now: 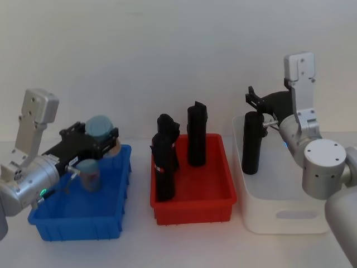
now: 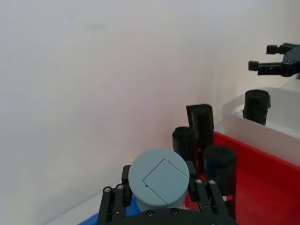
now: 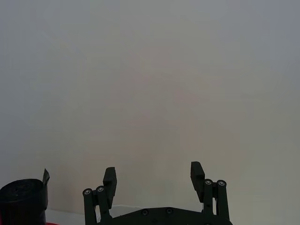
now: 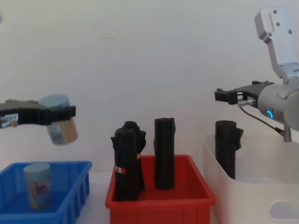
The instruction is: Pick the cotton swabs from the blue box and place them into the white box.
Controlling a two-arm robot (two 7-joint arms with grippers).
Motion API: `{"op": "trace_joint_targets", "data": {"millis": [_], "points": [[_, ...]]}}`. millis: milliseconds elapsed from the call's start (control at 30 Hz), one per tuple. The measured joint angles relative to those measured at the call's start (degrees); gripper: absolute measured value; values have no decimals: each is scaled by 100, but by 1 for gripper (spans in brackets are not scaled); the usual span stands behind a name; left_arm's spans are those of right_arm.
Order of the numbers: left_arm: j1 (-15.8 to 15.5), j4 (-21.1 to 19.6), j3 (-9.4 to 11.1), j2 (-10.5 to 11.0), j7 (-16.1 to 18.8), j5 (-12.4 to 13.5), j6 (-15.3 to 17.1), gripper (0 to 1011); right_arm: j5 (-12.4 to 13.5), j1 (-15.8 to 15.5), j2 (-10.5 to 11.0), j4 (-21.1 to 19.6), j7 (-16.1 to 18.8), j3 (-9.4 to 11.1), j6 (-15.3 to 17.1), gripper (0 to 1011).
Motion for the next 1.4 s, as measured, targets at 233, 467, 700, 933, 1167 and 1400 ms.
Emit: {"op": "trace_joint_targets", "data": {"millis": [233, 467, 700, 933, 1167, 1400], "points": [[-234, -192, 51, -61, -273, 405, -84, 666, 90, -79, 20, -211, 339, -15, -68, 1002], [-523, -235, 169, -184, -608, 851, -70, 666, 249, -197, 51, -524, 792, -30, -76, 1002], [-660, -242, 235, -248, -779, 1054, -66, 666, 452, -318, 87, -874, 1300, -49, -52, 1002], [-730, -292, 289, -285, -896, 1177, -69, 666, 527, -357, 113, -977, 1695, -71, -69, 1002], [-739, -370, 320, -293, -924, 1205, -67, 666, 387, -359, 98, -937, 1855, -151, -120, 1002], [-700, -421, 324, -287, -913, 1069, -108, 666, 261, -353, 84, -847, 2171, -232, -193, 1002]]}}
